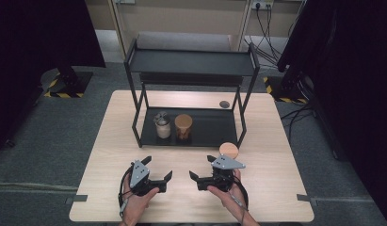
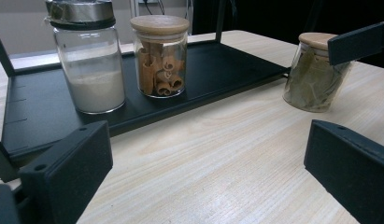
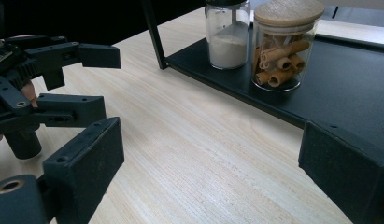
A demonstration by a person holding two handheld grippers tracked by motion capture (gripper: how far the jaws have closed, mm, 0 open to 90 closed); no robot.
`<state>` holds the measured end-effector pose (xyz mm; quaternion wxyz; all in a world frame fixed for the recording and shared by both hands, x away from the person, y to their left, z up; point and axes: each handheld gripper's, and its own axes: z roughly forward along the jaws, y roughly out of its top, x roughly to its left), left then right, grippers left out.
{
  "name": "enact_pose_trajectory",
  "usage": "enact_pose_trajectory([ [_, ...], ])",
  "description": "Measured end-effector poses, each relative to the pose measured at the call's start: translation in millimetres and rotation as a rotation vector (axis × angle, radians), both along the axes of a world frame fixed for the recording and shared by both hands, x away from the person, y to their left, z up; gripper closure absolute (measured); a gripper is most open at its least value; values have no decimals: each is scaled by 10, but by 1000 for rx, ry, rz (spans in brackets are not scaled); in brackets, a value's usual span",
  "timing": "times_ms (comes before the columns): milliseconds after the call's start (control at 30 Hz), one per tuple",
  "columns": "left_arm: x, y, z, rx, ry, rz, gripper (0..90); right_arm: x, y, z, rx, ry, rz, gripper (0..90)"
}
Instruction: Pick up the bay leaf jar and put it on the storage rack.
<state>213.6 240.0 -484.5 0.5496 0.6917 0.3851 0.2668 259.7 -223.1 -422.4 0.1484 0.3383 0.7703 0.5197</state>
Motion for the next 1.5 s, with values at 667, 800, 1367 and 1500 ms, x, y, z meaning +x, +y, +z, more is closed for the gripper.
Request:
enact_pose_trajectory([
  [667, -1, -5, 0, 4, -1, -5, 8, -116, -154, -27, -3, 13, -10, 74],
  [800, -6, -7, 0, 5, -2, -5, 8, -128, -198, -46, -5, 16, -19, 74],
  [1367, -11, -9, 2, 6, -4, -6, 8, -210, -341, -93, -10, 27, -35, 75],
  [1500, -11, -7, 3, 7, -5, -5, 8, -227, -385, -96, -9, 30, -45, 75],
])
